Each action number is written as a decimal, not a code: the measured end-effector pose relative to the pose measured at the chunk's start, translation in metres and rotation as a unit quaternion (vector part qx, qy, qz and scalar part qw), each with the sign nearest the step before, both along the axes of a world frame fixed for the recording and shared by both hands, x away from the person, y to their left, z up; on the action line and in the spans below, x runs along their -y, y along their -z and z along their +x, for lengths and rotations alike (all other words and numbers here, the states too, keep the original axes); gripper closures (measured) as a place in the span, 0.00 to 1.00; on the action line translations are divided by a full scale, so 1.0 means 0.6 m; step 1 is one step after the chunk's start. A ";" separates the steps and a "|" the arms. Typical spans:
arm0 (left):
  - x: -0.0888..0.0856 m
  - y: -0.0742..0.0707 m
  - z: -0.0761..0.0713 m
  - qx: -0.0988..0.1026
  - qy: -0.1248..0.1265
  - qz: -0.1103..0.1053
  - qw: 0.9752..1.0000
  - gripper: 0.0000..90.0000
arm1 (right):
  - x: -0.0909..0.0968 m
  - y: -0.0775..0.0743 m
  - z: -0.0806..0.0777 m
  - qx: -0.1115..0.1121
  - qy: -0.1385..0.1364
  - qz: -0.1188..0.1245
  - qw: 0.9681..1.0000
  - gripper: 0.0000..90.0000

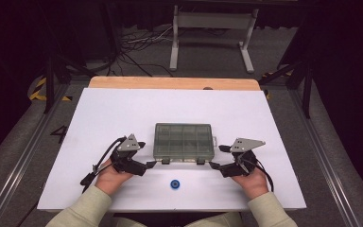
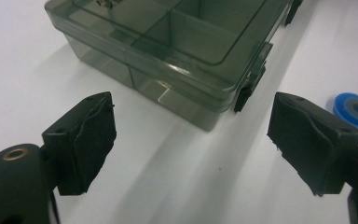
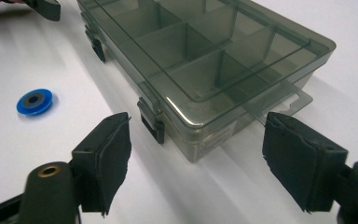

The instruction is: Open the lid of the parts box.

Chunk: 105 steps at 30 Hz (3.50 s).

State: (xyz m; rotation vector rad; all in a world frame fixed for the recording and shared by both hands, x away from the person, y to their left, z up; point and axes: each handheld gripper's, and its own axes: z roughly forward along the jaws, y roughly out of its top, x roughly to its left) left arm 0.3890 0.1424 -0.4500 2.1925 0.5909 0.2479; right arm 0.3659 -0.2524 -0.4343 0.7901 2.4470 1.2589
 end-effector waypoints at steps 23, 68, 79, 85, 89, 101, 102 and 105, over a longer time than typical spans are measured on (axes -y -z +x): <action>0.001 0.000 -0.002 -0.003 0.021 0.006 1.000 0.61 | -0.001 0.009 -0.001 -0.003 -0.007 -0.029 1.000 0.67; -0.001 -0.013 -0.015 0.026 0.040 -0.020 0.999 0.88 | 0.005 0.003 -0.005 0.011 -0.014 -0.011 1.000 0.92; -0.006 -0.018 -0.013 0.037 0.035 -0.060 0.997 0.89 | 0.008 -0.005 -0.005 0.025 -0.008 0.024 0.999 0.93; -0.004 -0.020 -0.012 0.046 0.033 -0.073 0.996 0.90 | 0.008 -0.008 -0.004 0.030 -0.005 0.033 0.999 0.93; -0.003 -0.020 -0.011 0.048 0.033 -0.077 0.995 0.90 | 0.008 -0.009 -0.004 0.030 -0.003 0.036 0.999 0.93; -0.006 -0.022 -0.008 0.050 0.029 -0.087 0.994 0.90 | 0.004 -0.018 -0.004 0.036 0.033 0.013 0.999 0.49; -0.006 -0.022 -0.008 0.050 0.029 -0.088 0.994 0.89 | 0.001 -0.020 -0.002 0.037 0.038 0.006 0.999 0.43; -0.006 -0.022 -0.007 0.051 0.028 -0.088 0.994 0.89 | -0.008 -0.026 0.004 0.052 0.045 -0.011 0.998 0.36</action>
